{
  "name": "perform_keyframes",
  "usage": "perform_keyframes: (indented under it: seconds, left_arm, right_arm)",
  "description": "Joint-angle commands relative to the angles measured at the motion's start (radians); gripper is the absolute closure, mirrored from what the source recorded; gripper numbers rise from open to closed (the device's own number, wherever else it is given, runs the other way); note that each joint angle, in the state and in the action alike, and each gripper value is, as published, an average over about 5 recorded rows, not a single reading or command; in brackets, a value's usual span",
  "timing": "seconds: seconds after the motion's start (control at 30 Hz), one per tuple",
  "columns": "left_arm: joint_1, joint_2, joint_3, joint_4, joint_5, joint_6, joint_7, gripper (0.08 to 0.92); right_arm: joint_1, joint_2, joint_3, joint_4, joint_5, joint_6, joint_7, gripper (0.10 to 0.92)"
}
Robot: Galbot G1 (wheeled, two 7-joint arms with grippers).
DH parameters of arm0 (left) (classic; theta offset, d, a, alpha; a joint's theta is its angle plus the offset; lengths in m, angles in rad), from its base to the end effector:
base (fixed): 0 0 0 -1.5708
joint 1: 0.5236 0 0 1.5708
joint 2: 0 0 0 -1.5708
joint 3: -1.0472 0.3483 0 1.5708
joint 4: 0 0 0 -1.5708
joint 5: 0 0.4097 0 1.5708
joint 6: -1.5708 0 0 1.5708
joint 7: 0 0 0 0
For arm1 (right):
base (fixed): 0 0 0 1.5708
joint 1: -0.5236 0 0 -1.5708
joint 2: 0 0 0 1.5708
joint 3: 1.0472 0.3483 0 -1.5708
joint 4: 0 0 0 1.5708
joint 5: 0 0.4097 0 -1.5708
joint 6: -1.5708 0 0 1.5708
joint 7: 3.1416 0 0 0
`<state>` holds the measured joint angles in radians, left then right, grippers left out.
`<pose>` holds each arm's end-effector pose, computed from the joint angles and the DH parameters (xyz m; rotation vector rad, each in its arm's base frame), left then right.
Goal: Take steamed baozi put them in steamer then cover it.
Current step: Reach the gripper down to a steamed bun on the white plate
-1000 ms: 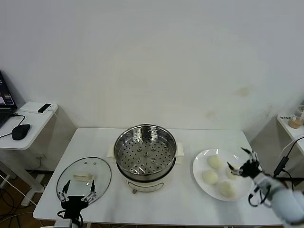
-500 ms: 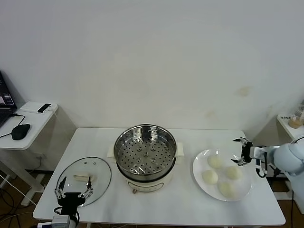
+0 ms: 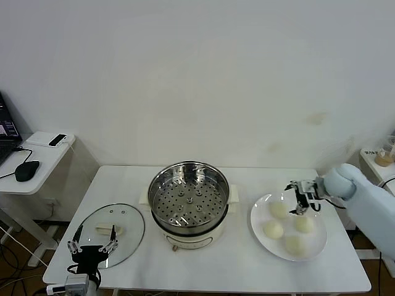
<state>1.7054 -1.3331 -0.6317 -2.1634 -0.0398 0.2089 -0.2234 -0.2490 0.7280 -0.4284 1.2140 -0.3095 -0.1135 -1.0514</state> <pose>0.2015 0.0638 -0.2917 0.2809 -2.8707 -0.3615 0.5567 -0.1588 -0.2317 1.2146 -1.5087 1.4508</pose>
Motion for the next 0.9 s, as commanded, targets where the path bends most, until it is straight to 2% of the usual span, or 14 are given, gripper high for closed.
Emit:
perform_keyframes:
  seconds: [0.03,0.4,0.9]
  left_arm:
    - [-0.003,-0.003,-0.001,0.002,0.002,0.003,-0.001,0.177]
    - [-0.001,-0.006,-0.004,0.0,0.002,0.007,-0.002,0.177]
    - [-0.001,-0.007,-0.005,-0.004,0.002,0.013,-0.008,0.177]
  right_arm:
    - [0.098,0.075,-0.126,-0.096,-0.018,-0.003,-0.031,0.203]
    - [0.083,0.09,-0.128,-0.126,-0.046,-0.02,-0.022,0.217]
    - [0.092,0.067,-0.144,-0.107,-0.025,-0.03,-0.037,0.437]
